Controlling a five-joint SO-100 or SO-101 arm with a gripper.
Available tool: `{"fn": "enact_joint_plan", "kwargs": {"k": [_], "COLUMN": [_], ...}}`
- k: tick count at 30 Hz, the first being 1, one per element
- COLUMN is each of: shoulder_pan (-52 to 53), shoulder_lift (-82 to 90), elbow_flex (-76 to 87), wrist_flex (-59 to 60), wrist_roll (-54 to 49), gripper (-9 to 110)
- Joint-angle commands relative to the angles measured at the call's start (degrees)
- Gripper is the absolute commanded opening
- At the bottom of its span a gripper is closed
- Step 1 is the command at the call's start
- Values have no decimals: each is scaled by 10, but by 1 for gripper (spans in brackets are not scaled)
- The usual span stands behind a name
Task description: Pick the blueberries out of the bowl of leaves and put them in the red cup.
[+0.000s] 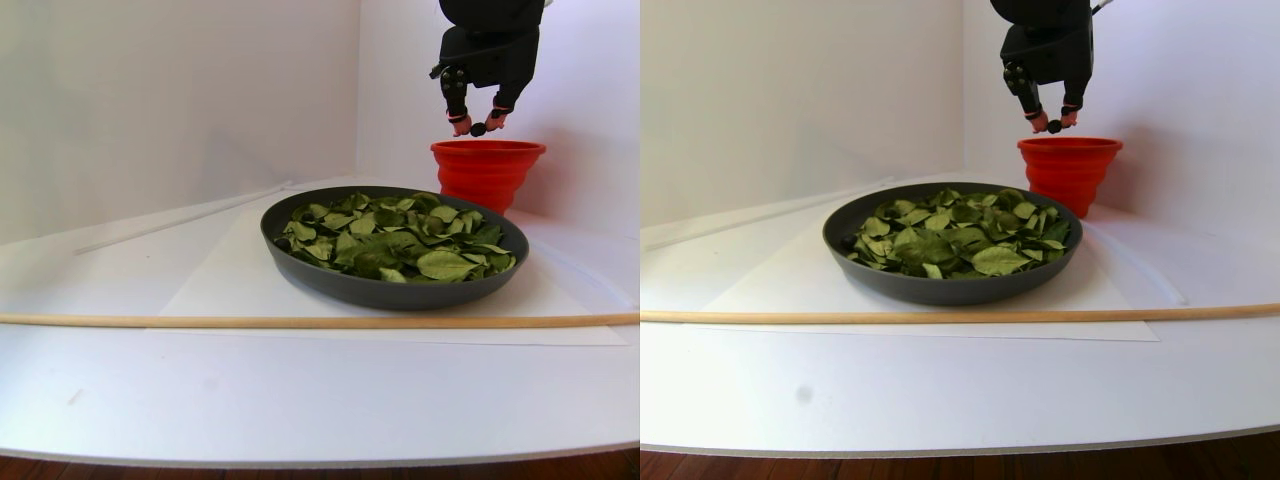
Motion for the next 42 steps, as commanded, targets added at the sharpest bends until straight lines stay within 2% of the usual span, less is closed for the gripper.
{"fn": "enact_joint_plan", "kwargs": {"k": [1, 13, 19, 42], "shoulder_pan": [28, 30, 31, -18], "shoulder_lift": [16, -25, -33, 59], "elbow_flex": [-50, -99, -105, -47], "wrist_flex": [-18, -40, -62, -63], "wrist_roll": [-5, -14, -9, -26], "gripper": [12, 12, 21, 19]}}
